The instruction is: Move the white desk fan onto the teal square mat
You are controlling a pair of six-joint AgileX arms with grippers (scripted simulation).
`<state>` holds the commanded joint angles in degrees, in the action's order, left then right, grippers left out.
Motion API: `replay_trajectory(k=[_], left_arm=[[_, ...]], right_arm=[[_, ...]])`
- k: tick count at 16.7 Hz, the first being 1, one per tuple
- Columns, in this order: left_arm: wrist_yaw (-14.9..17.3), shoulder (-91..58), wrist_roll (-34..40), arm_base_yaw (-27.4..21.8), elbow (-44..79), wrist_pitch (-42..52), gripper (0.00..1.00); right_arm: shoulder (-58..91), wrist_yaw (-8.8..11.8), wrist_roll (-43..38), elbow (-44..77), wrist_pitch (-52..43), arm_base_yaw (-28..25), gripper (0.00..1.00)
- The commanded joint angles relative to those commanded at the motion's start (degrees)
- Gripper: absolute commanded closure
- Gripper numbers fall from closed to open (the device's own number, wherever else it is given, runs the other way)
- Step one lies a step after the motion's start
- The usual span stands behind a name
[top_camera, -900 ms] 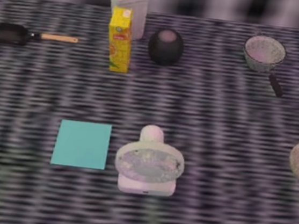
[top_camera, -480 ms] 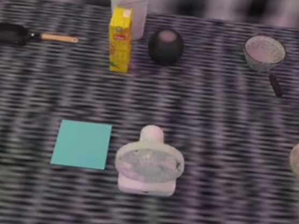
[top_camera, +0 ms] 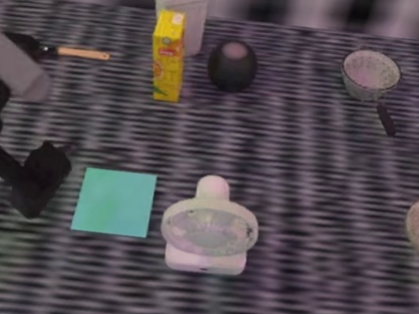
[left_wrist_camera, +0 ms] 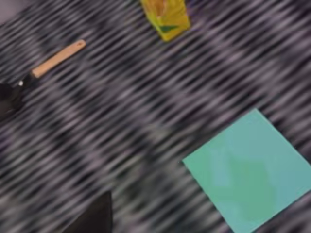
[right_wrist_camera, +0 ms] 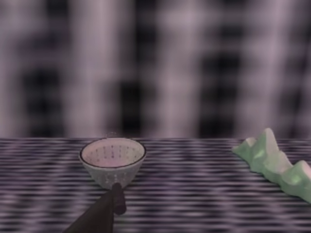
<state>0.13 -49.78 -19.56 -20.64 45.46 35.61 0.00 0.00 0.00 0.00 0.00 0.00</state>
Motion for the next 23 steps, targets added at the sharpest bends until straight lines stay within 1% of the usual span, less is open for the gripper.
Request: replay_trajectory(k=[7,10,12,16,23], left_arm=[[0.05,-40.85,-14.42,-15.14,34.22,26.65,0.00],[0.07,-53.45,-19.18,-20.15,45.74,35.17,0.00],[0.06,-59.31,-21.54,-22.64,51.57,39.23,0.00],[0.01,-64.65,-23.87,-25.11,57.63,43.06,0.00],[0.01,-64.65,-23.99,-25.03,56.63,42.01,0.00]], right_arm=[[0.00,0.00,0.00,0.00,0.00,0.00,0.00],[0.00,0.00,0.00,0.00,0.00,0.00,0.00],[0.00,0.00,0.00,0.00,0.00,0.00,0.00],[0.00,0.00,0.00,0.00,0.00,0.00,0.00],[0.00,0.00,0.00,0.00,0.00,0.00,0.00]])
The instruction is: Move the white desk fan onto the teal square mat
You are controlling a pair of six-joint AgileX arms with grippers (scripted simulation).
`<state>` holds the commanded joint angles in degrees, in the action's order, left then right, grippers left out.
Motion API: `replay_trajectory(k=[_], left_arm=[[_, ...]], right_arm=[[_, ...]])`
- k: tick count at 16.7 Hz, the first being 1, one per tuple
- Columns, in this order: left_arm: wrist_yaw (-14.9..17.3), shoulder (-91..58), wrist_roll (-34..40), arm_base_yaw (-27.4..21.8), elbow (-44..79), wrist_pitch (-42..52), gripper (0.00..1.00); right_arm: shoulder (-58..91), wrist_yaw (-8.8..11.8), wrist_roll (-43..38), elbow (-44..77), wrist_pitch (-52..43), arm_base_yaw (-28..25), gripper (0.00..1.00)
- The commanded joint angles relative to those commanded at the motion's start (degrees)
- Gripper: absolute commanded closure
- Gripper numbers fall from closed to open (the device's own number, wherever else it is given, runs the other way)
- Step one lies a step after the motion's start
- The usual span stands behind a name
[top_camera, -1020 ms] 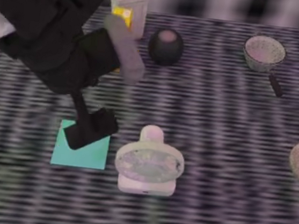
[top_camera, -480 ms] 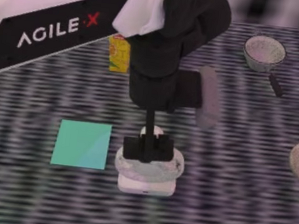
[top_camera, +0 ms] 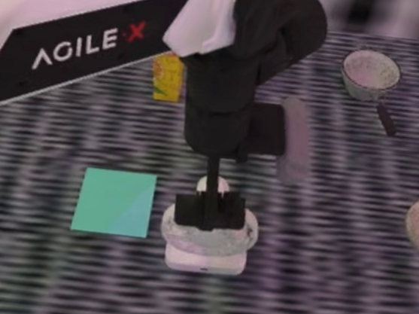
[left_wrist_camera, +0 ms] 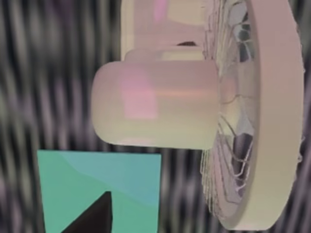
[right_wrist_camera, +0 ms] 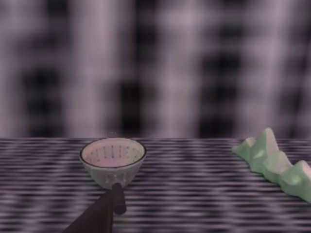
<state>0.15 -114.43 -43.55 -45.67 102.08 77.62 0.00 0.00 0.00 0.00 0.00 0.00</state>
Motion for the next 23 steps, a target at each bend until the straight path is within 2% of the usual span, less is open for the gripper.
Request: replay_trajectory(k=[6,10,23], left_arm=[[0.00,-0.65,-0.03,-0.03,-8.78,-9.42,0.00],[0.00,-0.73,-0.04,-0.05,-9.30,-9.94,0.00],[0.00,-0.73,-0.04,-0.05,-9.30,-9.94,0.98]], right_arm=[[0.00,0.00,0.00,0.00,0.00,0.00,0.00],[0.00,0.00,0.00,0.00,0.00,0.00,0.00],[0.00,0.00,0.00,0.00,0.00,0.00,0.00]])
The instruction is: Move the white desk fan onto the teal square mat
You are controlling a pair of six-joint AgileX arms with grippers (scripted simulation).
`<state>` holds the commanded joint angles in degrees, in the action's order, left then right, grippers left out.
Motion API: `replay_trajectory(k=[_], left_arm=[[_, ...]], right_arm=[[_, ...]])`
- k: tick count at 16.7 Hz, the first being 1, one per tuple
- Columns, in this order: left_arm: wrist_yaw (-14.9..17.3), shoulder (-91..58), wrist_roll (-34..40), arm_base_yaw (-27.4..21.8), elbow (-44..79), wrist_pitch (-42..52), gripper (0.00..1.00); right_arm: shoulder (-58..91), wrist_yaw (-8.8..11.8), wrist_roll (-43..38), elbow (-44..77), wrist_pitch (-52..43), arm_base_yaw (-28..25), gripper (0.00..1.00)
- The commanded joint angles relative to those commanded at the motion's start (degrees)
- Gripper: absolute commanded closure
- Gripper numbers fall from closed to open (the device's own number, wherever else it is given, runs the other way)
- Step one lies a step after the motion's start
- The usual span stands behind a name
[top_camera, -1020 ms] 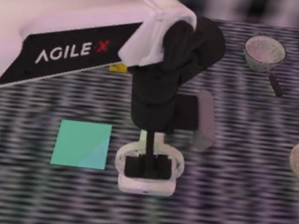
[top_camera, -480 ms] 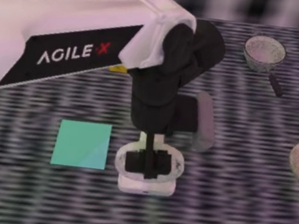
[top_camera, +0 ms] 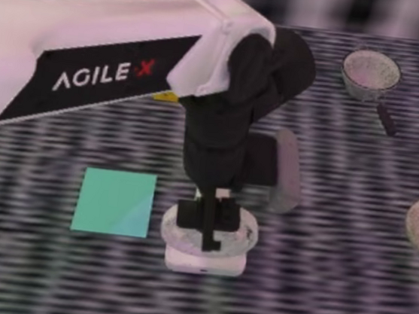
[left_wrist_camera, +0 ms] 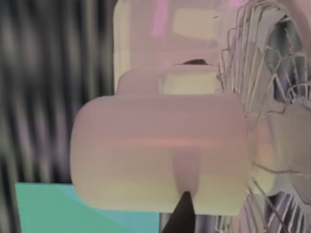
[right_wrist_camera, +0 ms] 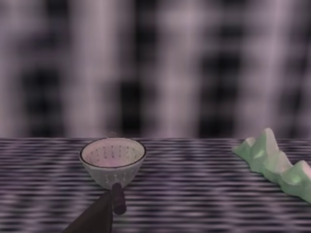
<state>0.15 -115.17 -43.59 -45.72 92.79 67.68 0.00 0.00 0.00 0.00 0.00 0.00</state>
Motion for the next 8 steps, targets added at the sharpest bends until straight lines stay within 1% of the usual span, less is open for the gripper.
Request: replay_trajectory(k=[1,8], left_arm=[[0.00,0.00,0.00,0.00,0.00,0.00,1.00],[0.00,0.00,0.00,0.00,0.00,0.00,1.00]], right_arm=[[0.00,0.00,0.00,0.00,0.00,0.00,0.00],[0.00,0.00,0.00,0.00,0.00,0.00,0.00]])
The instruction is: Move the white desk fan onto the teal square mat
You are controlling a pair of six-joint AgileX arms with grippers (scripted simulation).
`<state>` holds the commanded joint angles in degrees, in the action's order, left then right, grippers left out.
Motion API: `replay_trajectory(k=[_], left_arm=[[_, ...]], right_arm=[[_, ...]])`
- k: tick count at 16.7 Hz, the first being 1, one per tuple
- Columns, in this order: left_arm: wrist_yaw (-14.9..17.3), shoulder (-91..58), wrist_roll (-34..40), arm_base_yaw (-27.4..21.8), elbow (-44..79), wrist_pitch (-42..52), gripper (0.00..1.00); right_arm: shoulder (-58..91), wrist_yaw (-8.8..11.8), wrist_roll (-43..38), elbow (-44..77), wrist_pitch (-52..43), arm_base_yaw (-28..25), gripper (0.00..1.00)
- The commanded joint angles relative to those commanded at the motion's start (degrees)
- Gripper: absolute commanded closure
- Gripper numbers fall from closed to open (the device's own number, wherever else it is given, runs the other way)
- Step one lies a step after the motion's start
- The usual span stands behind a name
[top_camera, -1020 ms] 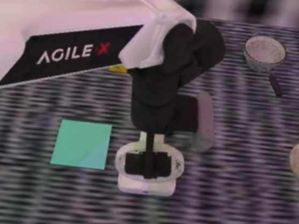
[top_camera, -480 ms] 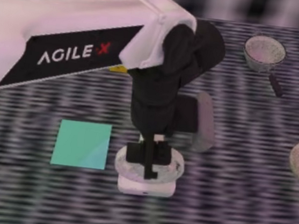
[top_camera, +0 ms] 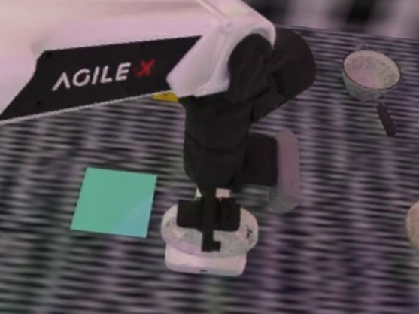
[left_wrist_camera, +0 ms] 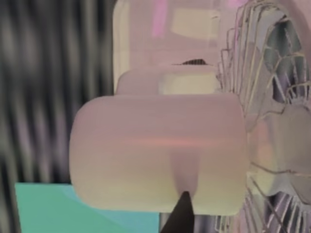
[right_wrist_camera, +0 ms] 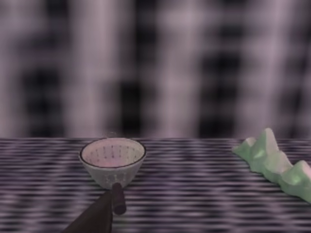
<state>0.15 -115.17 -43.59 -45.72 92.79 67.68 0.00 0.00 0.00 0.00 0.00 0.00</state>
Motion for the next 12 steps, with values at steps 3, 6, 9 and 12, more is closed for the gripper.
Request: replay_trajectory(k=[3,6,9,12], left_arm=[[-0.01,0.05,-0.17,0.03,0.91,1.01,1.00],[-0.01,0.14,-0.06,0.52,5.28,5.78,1.00],[-0.01,0.58,0.02,1.00,9.68,10.34,1.00],[-0.01,0.74,0.04,1.09,10.43,11.08,1.00]], right_arm=[[0.00,0.00,0.00,0.00,0.00,0.00,0.00],[0.00,0.00,0.00,0.00,0.00,0.00,0.00],[0.00,0.00,0.00,0.00,0.00,0.00,0.00],[0.00,0.00,0.00,0.00,0.00,0.00,0.00]])
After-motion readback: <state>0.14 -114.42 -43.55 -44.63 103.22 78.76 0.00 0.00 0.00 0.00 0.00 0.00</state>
